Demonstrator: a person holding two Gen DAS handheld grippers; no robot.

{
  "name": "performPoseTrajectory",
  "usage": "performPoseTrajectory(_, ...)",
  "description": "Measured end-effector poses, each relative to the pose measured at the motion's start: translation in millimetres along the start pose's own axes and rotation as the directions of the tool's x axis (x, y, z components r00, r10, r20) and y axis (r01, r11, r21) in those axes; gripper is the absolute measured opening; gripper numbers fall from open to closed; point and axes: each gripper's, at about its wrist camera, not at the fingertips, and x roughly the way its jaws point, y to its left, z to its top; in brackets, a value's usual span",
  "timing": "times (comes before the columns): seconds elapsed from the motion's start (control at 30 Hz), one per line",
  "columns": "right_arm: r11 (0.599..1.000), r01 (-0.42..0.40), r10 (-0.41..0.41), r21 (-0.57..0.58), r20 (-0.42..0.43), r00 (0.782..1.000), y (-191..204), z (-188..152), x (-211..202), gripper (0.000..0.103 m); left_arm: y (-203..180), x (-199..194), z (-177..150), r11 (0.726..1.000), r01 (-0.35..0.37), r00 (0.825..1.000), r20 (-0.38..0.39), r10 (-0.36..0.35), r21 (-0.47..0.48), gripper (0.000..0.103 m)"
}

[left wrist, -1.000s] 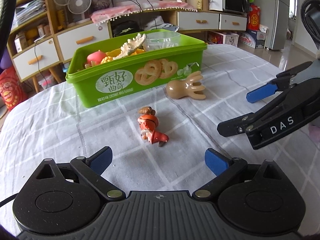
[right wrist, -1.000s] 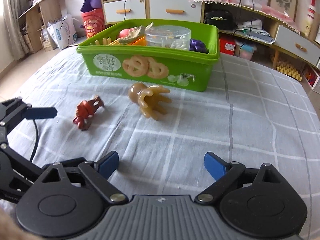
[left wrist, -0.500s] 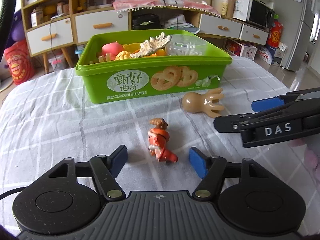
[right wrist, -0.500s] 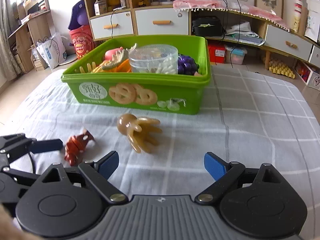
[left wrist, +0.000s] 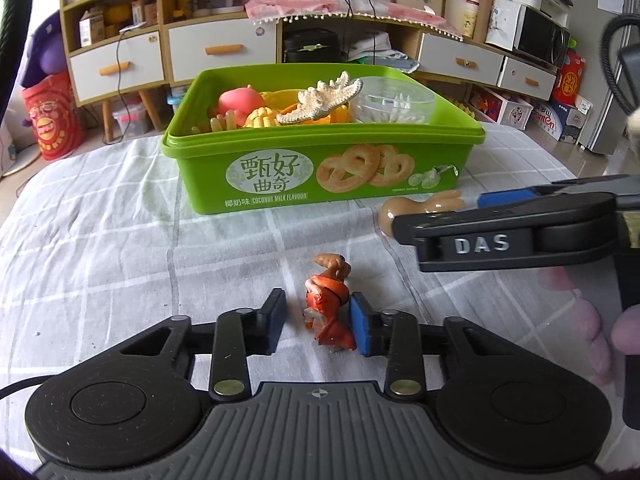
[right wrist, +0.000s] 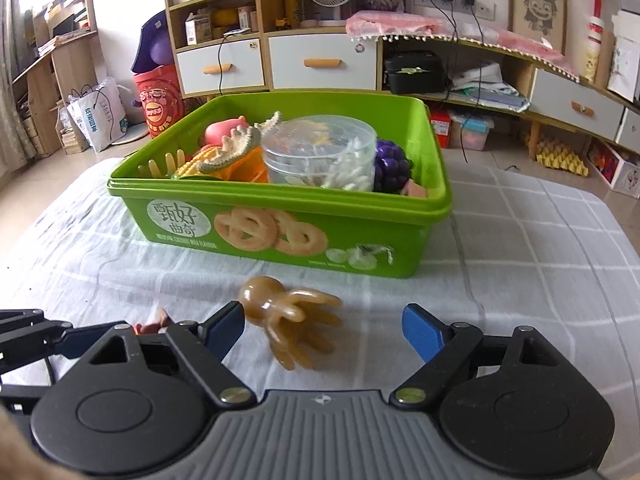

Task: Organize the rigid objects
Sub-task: 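Grasp the orange figurine with the left tool while the right tool grasps the brown hand toy, then carry the figurine with the left tool while the right tool carries the hand toy to the bin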

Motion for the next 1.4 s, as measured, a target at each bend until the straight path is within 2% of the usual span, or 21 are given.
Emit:
performPoseTrajectory(0.23, 1.000, -0.008, 0.008, -0.014, -0.004, 1.000, 7.2, 1.2, 4.7, 0.043, 3.2, 0.2, 1.2, 1.000, 0.007, 1.000, -0.004, -0.008, -0.016, 0.029)
performPoseTrajectory(0.37, 0.998, -0.021, 0.020, -0.056, -0.013, 1.000, 13.8, 1.2, 2.2, 0.028, 4.4, -0.2, 2.3, 1.000, 0.014, 1.000, -0.010, -0.014, -0.026, 0.029)
performPoseTrajectory(0.5, 0.995, -0.041, 0.038, -0.090, -0.031, 0.999, 20.0, 2.1, -0.6, 0.019, 4.6, -1.0, 2.4, 0.999, 0.016, 1.000, -0.014, -0.017, -0.029, 0.029)
performPoseTrajectory(1.07, 0.998, -0.048, 0.041, -0.039, -0.163, 0.986, 16.5, 3.2, -15.3, 0.018, 14.9, -4.2, 9.2, 0.995, 0.017, 0.998, -0.063, -0.024, -0.103, 0.029)
performPoseTrajectory(1.23, 0.998, -0.062, 0.066, 0.028, -0.216, 0.974, 14.5, 5.4, -20.0, 0.018, 18.4, -7.5, 14.0, 0.992, 0.010, 0.997, -0.078, -0.020, -0.128, 0.029)
performPoseTrajectory(1.4, 0.990, -0.086, 0.109, 0.114, -0.214, 0.971, 9.0, 11.2, -26.2, 0.018, 23.9, -12.7, 20.6, 0.987, 0.013, 0.997, -0.078, -0.026, -0.159, 0.029)
